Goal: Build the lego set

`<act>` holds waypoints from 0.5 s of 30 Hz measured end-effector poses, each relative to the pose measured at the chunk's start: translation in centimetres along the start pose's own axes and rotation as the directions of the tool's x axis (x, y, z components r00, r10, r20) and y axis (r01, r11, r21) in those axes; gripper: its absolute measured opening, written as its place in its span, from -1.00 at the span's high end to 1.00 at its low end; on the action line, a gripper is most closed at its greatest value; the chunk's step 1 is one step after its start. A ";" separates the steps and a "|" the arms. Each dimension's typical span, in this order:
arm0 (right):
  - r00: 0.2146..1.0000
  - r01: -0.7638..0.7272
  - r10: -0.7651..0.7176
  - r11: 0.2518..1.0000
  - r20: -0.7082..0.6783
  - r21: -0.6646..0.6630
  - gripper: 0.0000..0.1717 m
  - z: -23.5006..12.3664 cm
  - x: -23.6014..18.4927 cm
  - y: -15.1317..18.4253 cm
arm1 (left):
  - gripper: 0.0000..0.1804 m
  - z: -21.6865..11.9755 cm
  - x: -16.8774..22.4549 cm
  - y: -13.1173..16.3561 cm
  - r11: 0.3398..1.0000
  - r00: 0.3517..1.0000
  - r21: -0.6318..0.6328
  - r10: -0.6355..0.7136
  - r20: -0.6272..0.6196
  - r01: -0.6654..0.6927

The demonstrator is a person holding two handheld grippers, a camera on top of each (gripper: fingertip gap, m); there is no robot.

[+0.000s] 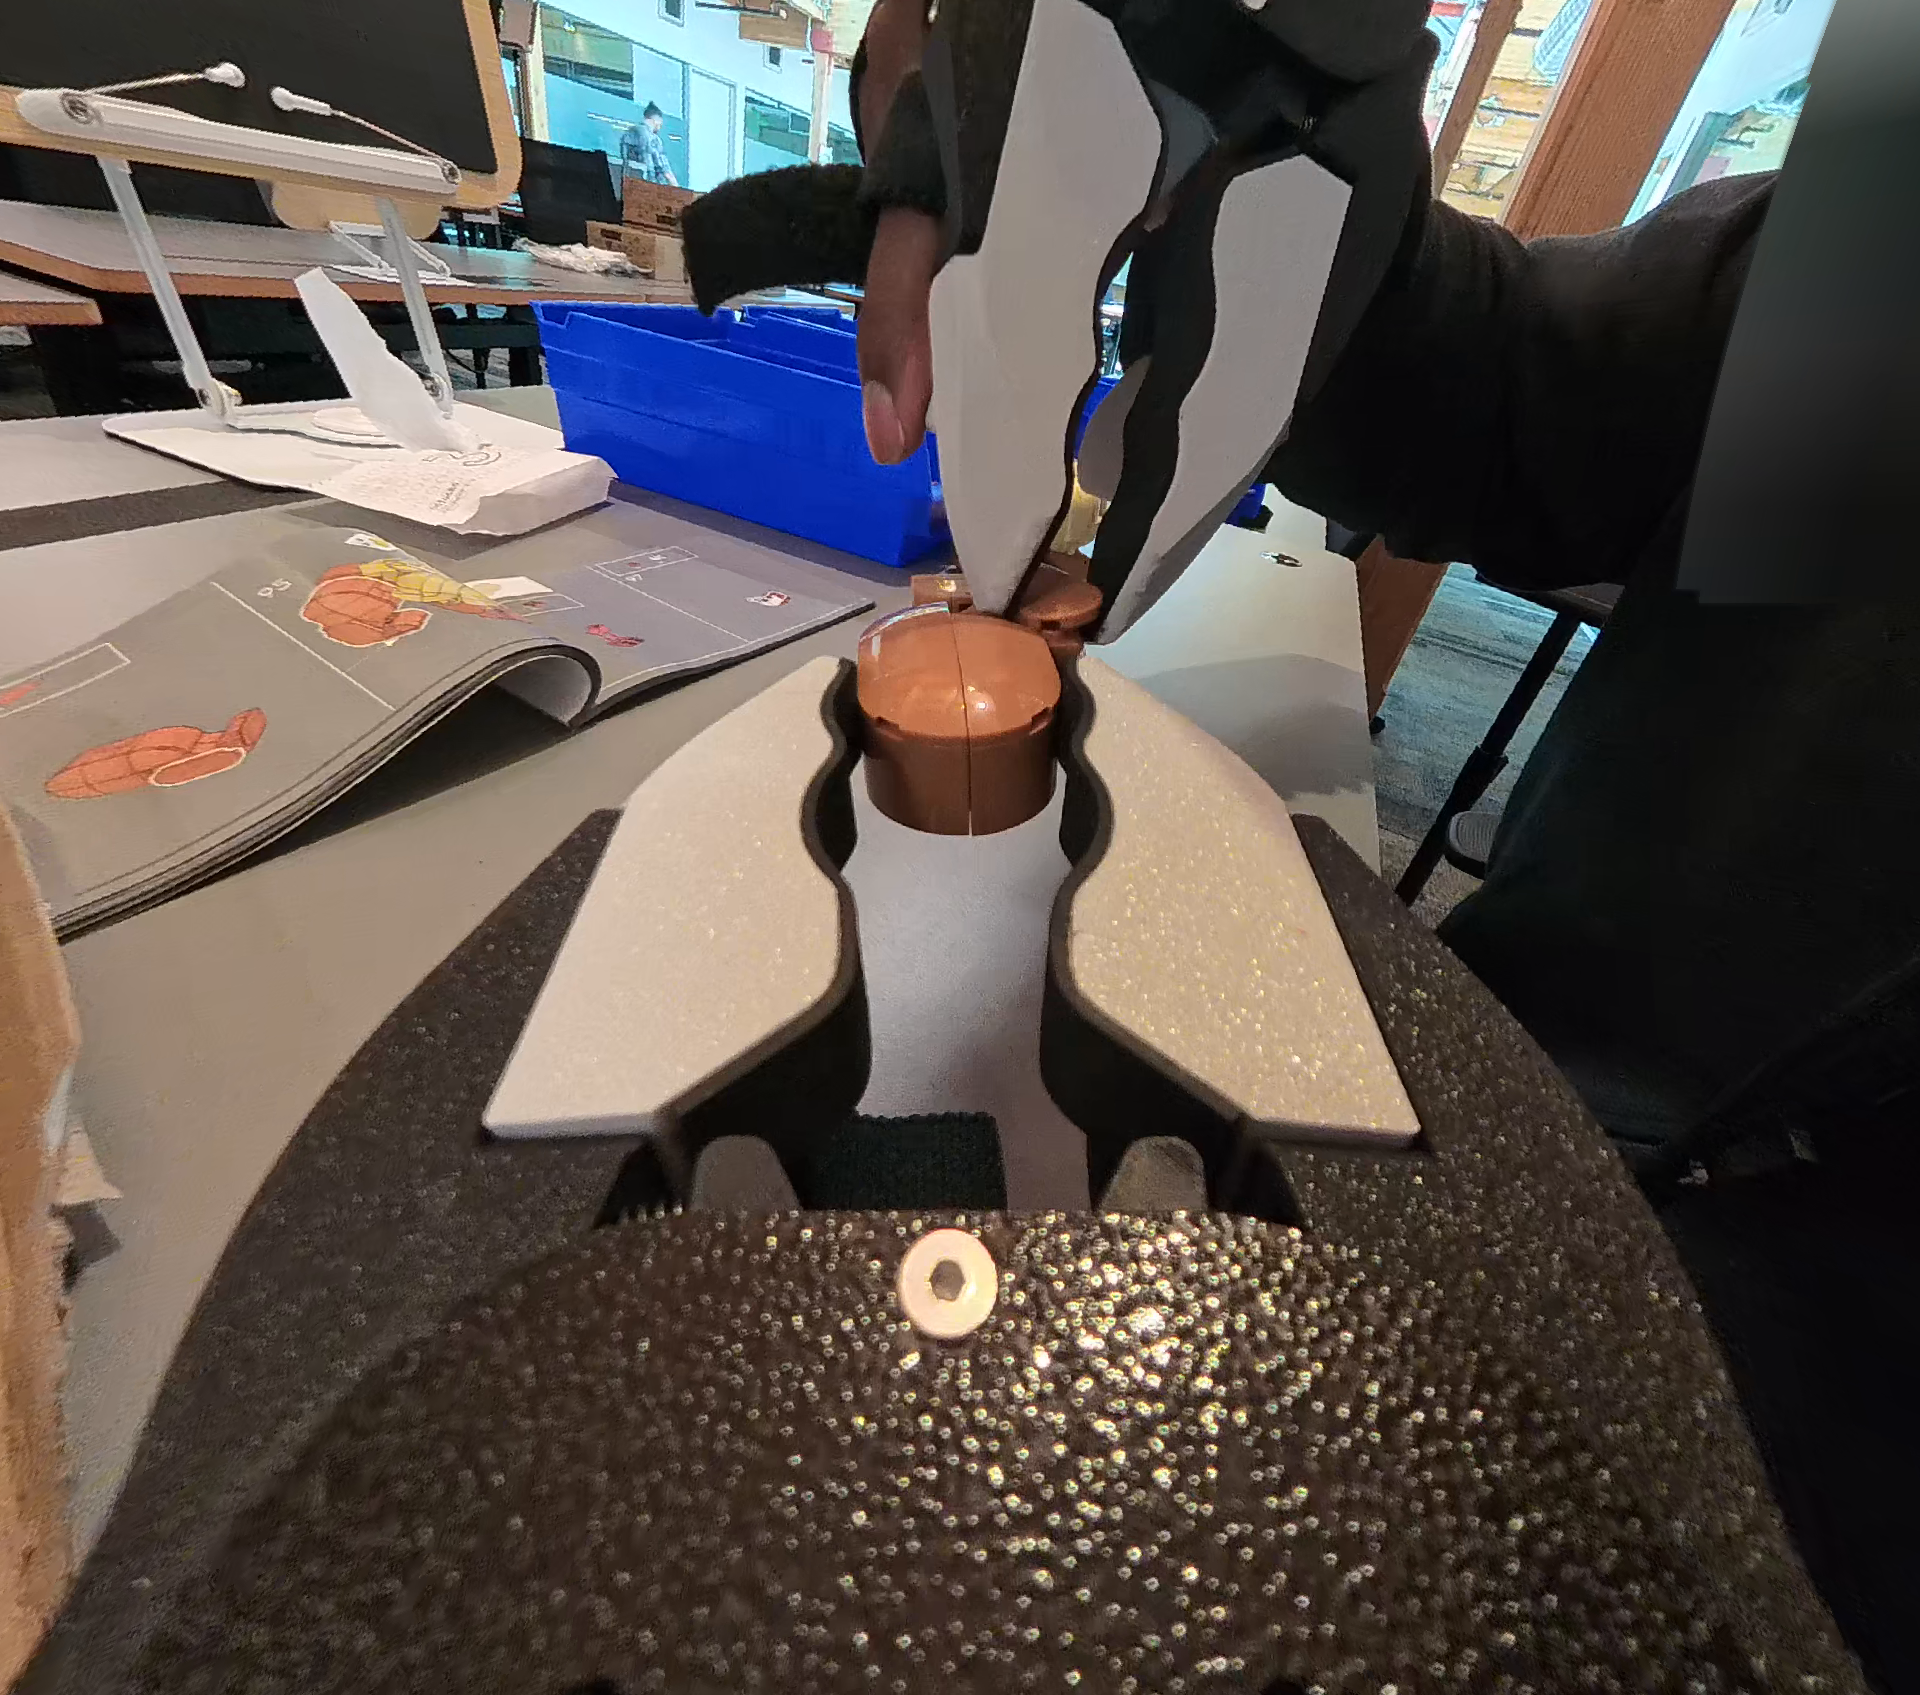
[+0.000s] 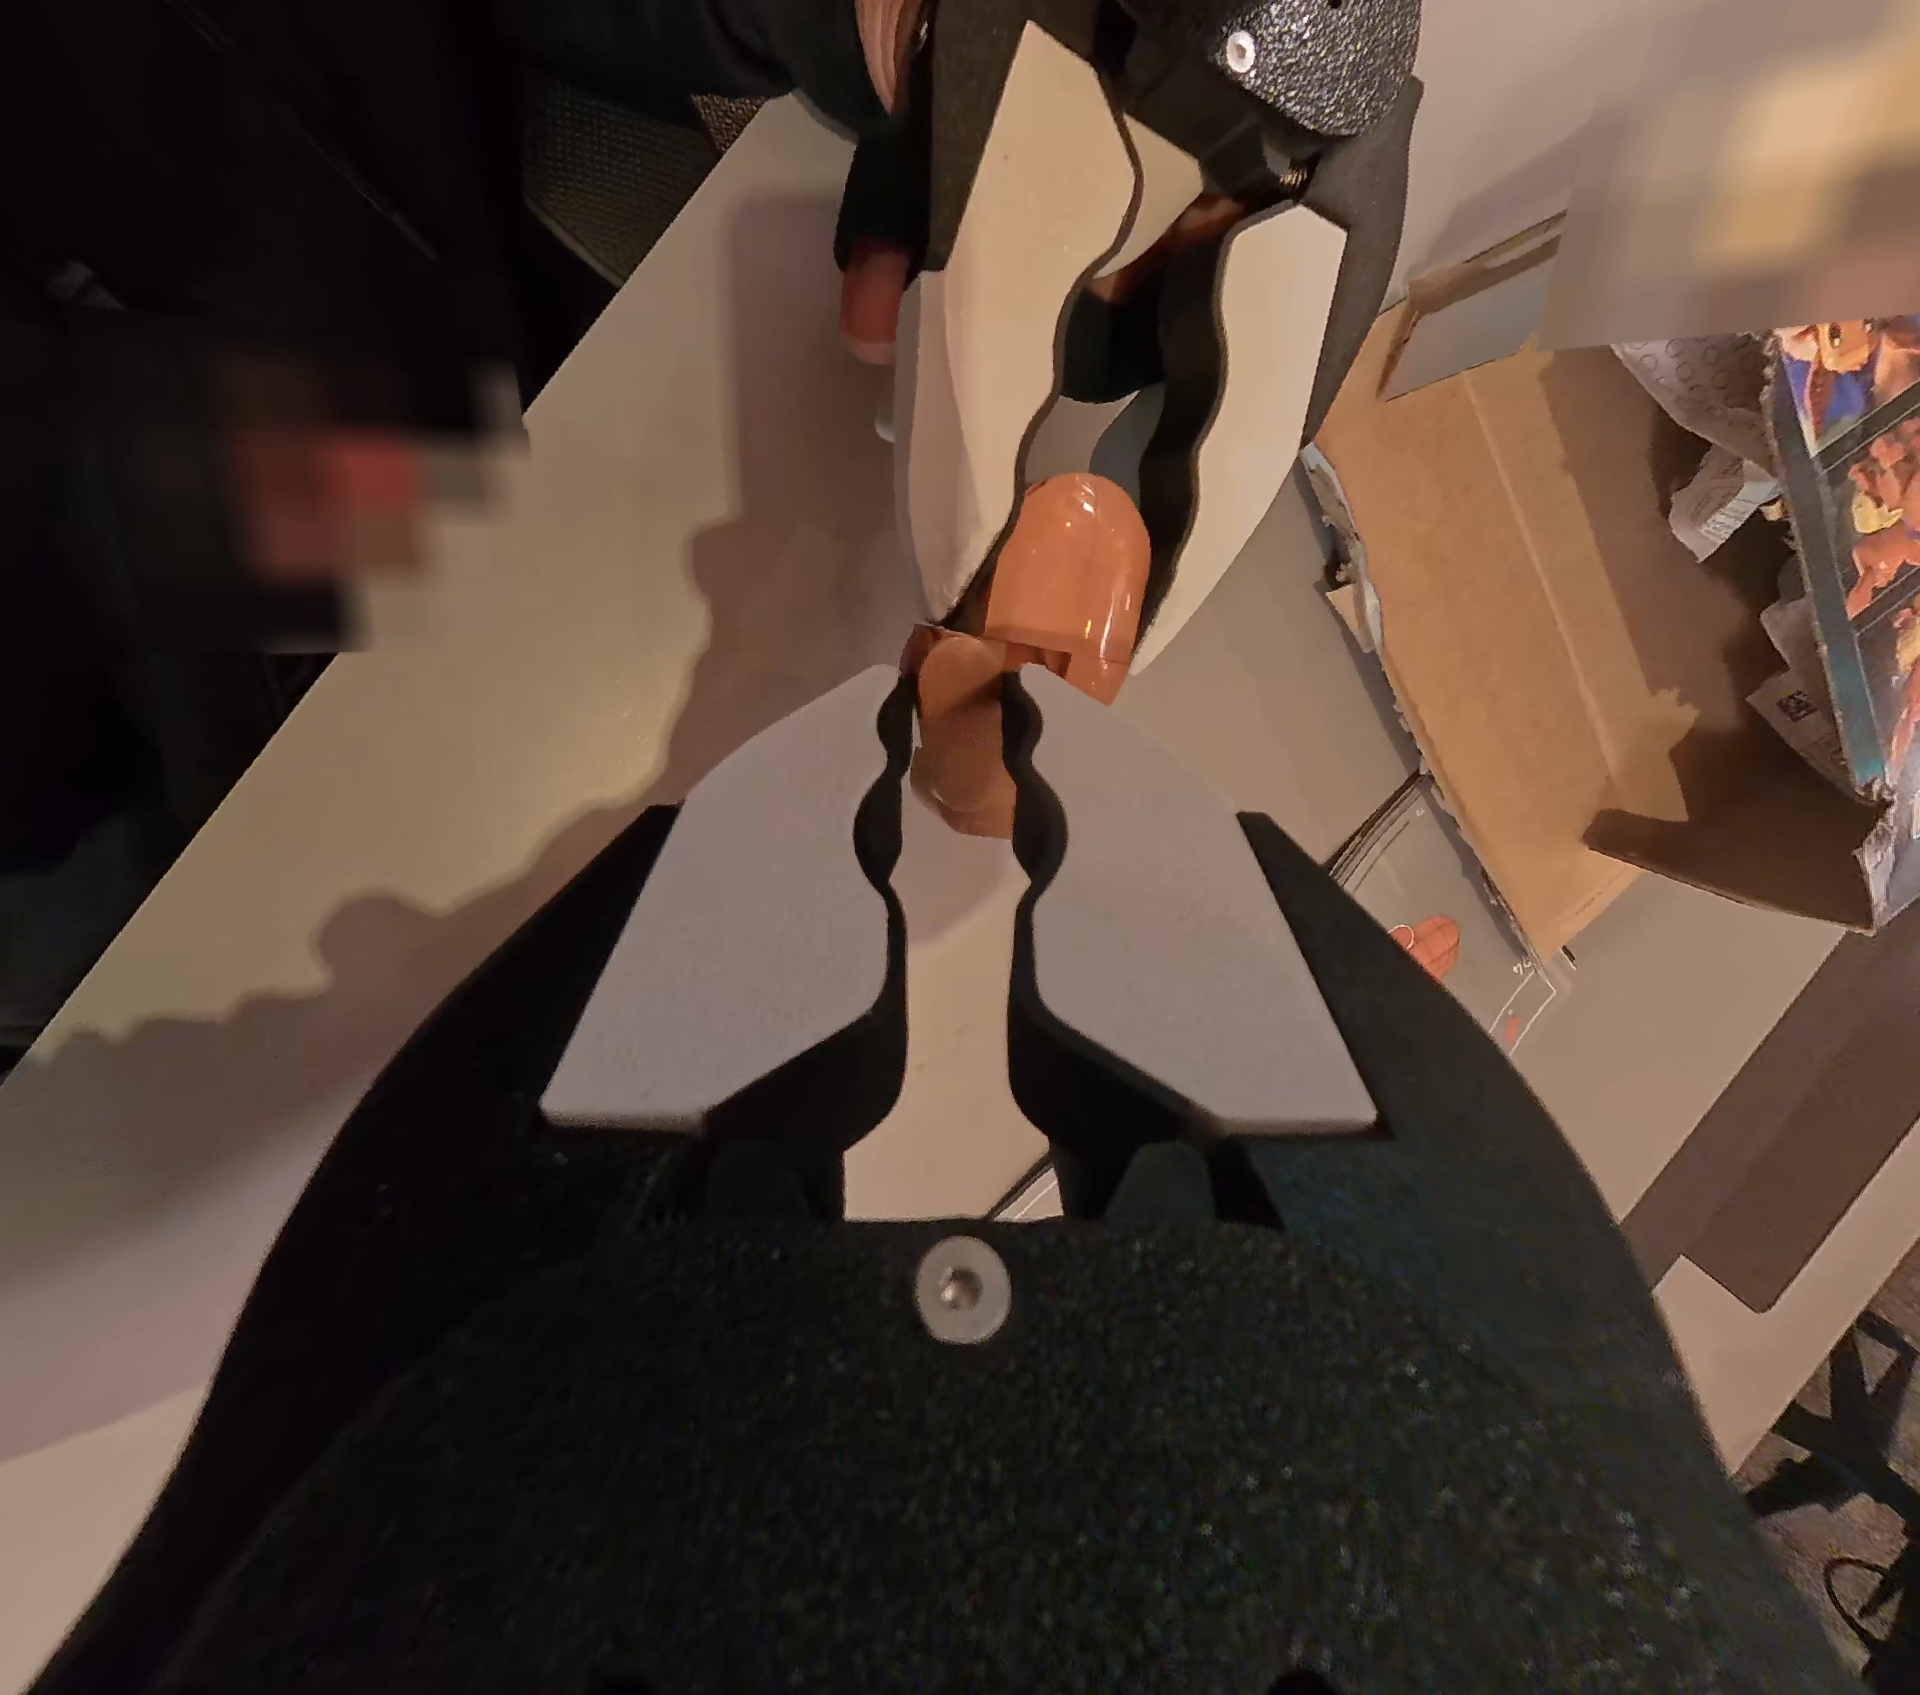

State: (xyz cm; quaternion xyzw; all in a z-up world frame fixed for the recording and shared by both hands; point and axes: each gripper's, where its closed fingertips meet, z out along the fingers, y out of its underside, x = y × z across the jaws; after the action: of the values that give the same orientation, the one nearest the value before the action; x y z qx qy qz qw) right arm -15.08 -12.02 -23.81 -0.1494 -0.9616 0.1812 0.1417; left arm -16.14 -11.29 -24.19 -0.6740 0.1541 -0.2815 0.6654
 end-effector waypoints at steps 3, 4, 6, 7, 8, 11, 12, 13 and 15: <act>1.000 0.002 -0.002 1.000 -0.011 0.002 0.82 -0.1 0.1 -0.1 | 0.61 -0.1 -0.1 -0.1 1.000 1.000 0.007 -0.001 0.004 0.001; 1.000 0.002 -0.002 1.000 -0.015 0.003 0.82 -0.1 0.1 -0.1 | 0.61 -0.1 -0.1 -0.1 1.000 1.000 0.009 -0.002 0.004 0.002; 1.000 0.005 -0.004 1.000 -0.024 0.007 0.82 -0.2 0.2 -0.2 | 0.61 -0.1 -0.1 -0.2 1.000 1.000 0.013 -0.003 0.006 0.003; 1.000 0.005 -0.004 1.000 -0.027 0.009 0.82 -0.3 0.3 -0.3 | 0.61 -0.1 -0.1 -0.2 1.000 1.000 0.014 -0.003 0.006 0.003; 1.000 0.005 -0.004 1.000 -0.031 0.008 0.82 -0.3 0.3 -0.3 | 0.61 -0.1 -0.1 -0.2 1.000 1.000 0.014 -0.004 0.006 0.003; 0.999 0.007 -0.007 1.000 -0.031 0.001 0.82 -0.3 0.3 -0.2 | 0.61 -0.1 -0.1 -0.3 1.000 1.000 0.021 -0.005 0.006 0.005; 0.999 0.009 -0.009 1.000 -0.031 0.000 0.82 -0.3 0.3 -0.2 | 0.61 -0.1 -0.1 -0.3 1.000 1.000 0.022 -0.006 0.006 0.006; 0.999 0.010 -0.010 1.000 -0.032 0.001 0.82 -0.3 0.3 -0.3 | 0.61 -0.1 -0.1 -0.3 1.000 1.000 0.024 -0.006 0.008 0.006; 0.999 0.013 -0.013 1.000 -0.037 0.005 0.82 -0.4 0.4 -0.5 | 0.61 -0.1 -0.2 -0.4 1.000 1.000 0.027 -0.007 0.009 0.007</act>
State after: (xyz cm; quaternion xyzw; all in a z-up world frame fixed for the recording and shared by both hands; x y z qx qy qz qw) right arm -15.39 -12.18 -23.18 -0.1464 -0.9593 0.1800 0.1612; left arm -16.40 -11.26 -23.88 -0.6667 0.1448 -0.2827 0.6742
